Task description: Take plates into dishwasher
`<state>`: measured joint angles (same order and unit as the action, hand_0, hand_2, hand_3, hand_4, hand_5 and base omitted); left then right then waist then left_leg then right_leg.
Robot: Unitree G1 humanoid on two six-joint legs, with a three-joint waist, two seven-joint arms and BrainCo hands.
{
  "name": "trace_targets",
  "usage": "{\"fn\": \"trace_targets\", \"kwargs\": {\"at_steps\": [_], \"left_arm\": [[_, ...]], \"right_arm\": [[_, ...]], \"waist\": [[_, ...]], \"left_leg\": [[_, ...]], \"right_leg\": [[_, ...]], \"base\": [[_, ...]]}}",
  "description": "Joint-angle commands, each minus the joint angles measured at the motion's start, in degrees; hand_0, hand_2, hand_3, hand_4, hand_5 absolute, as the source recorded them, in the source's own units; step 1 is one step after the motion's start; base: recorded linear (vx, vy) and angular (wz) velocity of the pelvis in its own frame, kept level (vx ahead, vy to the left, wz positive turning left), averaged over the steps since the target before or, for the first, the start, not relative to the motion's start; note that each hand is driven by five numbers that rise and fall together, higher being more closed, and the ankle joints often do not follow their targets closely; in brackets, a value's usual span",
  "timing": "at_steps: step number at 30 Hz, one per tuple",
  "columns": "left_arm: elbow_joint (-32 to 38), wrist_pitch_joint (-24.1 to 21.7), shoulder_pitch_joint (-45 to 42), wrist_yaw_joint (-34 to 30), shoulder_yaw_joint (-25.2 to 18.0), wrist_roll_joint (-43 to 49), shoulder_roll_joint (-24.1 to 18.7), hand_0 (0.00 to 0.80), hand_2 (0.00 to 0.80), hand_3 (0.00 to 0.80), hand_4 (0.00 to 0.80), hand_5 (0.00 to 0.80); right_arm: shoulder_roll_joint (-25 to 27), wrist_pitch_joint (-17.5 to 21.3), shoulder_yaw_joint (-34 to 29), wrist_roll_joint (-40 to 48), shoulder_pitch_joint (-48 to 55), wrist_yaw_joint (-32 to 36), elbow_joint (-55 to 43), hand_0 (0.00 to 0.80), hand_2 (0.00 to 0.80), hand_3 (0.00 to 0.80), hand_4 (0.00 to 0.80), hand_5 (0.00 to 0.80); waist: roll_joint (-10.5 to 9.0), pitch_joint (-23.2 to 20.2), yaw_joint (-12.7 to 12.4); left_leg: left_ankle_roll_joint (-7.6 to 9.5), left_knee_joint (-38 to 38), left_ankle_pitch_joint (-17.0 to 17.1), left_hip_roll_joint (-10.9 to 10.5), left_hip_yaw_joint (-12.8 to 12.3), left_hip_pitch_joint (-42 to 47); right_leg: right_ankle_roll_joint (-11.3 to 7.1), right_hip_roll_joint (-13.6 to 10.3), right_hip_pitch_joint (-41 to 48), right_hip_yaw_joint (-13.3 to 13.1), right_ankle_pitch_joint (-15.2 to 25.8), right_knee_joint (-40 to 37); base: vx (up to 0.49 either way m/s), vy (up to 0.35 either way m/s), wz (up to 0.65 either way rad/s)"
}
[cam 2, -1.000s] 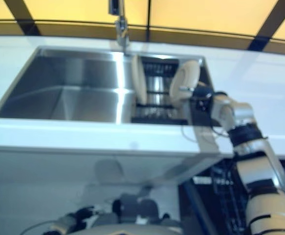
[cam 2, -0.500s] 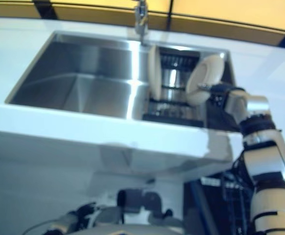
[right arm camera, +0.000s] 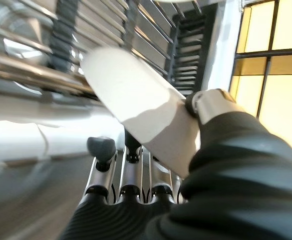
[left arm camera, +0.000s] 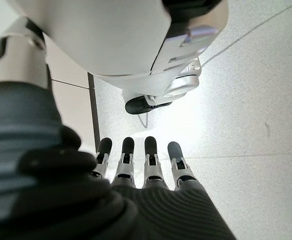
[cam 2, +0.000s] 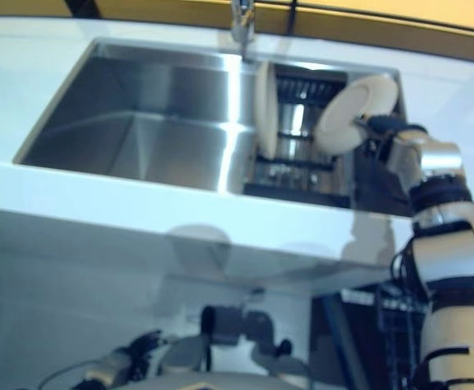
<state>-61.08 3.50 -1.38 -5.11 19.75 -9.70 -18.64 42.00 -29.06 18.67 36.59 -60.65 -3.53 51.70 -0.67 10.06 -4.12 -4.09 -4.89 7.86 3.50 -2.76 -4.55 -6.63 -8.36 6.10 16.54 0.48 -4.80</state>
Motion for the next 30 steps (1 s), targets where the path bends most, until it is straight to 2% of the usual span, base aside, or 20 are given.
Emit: {"fn": "trace_targets", "kwargs": {"at_steps": [1, 11, 22, 30], "left_arm": [[-2.0, 0.9, -1.5, -0.5, 6.7, 2.6, -0.5, 0.000, 0.000, 0.000, 0.000, 0.000], [-2.0, 1.4, -0.7, -1.4, 5.6, 3.9, -0.8, 0.000, 0.000, 0.000, 0.000, 0.000], [-1.9, 2.2, 1.2, -1.9, 5.2, 4.8, -0.8, 0.000, 0.000, 0.000, 0.000, 0.000], [-2.8, 1.6, 1.9, -1.9, 4.2, 5.2, -1.0, 0.000, 0.000, 0.000, 0.000, 0.000]], "right_arm": [[5.8, 4.5, 3.2, -2.5, -4.5, -1.5, -0.5, 0.800, 0.800, 0.800, 0.800, 0.800], [8.9, 6.3, 3.7, -3.2, -2.5, -0.4, -8.4, 0.800, 0.800, 0.800, 0.800, 0.800], [13.6, 7.2, 3.2, -3.3, -2.6, 2.9, -17.5, 0.800, 0.800, 0.800, 0.800, 0.800], [17.5, 7.1, 3.6, -4.3, -3.4, 4.7, -21.1, 0.800, 0.800, 0.800, 0.800, 0.800]], "waist": [[0.52, -3.5, -2.4], [-1.32, -5.4, 0.2], [-3.36, -7.4, 4.9], [-4.26, -8.8, 7.4]], "left_leg": [[-1.67, 0.5, -5.5, 2.5, -3.8, 4.2], [-1.38, 0.3, -6.7, 2.3, -6.1, 6.6], [-0.24, 0.2, -8.5, 1.6, -9.1, 9.3], [0.47, 0.3, -9.3, 1.5, -10.8, 10.1]], "right_leg": [[-2.09, -2.1, -2.8, -1.0, 0.2, 3.3], [-2.76, -1.9, -1.9, -2.5, 1.1, 2.1], [-3.87, -1.2, -3.4, -7.2, 2.9, 2.3], [-4.51, -0.8, -4.4, -9.5, 3.5, 2.8]], "base": [[0.000, 0.000, 0.00], [-0.033, 0.019, -0.02], [-0.051, 0.026, -0.20], [-0.045, 0.007, -0.21]]}}
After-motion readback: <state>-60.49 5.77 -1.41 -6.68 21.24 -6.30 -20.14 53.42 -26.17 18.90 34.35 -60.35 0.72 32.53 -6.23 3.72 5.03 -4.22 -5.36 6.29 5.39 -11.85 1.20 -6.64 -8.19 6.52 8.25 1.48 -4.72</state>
